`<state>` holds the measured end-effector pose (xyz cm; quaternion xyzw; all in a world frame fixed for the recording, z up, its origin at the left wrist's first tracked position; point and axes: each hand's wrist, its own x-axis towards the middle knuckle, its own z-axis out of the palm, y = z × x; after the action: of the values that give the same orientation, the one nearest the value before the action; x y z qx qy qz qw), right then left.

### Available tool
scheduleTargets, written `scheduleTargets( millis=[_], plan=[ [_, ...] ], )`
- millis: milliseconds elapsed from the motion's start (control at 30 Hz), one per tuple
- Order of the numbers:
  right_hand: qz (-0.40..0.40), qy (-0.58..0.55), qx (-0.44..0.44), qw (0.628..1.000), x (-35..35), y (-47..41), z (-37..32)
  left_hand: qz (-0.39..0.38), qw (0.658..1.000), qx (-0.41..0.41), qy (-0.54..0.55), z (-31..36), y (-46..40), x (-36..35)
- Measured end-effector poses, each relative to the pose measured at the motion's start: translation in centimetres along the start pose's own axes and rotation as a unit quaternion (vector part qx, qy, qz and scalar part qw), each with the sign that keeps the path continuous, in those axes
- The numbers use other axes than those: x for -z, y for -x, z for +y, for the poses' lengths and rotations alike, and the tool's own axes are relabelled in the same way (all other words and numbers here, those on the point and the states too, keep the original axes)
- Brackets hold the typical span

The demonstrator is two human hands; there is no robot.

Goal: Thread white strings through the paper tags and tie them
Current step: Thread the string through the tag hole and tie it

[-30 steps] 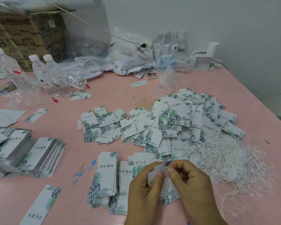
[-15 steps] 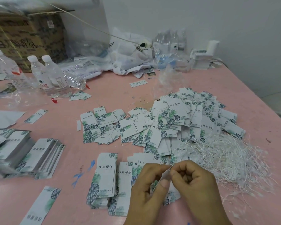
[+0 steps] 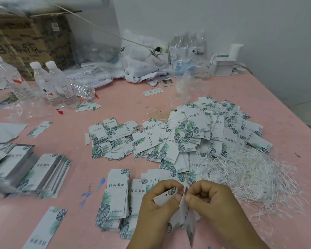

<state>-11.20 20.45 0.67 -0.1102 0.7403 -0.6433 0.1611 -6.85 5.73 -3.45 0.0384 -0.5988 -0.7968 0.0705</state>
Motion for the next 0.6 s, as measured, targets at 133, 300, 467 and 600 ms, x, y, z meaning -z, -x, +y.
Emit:
scheduleTargets(
  millis=[133,300,467,600],
  plan=[
    [-0.029,-0.006,-0.032,0.999,0.4,-0.1,0.0,0.013,1.0,0.003,-0.005,0.1,0.2,-0.1],
    [-0.033,-0.012,-0.058,0.998,0.1,-0.4,0.6,0.032,0.999,-0.002,-0.018,0.0,0.1,-0.1],
    [-0.065,-0.182,-0.141,0.971,1.0,-0.9,0.7,0.104,0.994,0.014,0.012,-0.3,-0.3,0.3],
    [-0.06,-0.365,-0.186,0.91,2.7,-1.6,0.9,0.164,0.978,0.067,0.115,-0.4,-0.8,0.7]
  ],
)
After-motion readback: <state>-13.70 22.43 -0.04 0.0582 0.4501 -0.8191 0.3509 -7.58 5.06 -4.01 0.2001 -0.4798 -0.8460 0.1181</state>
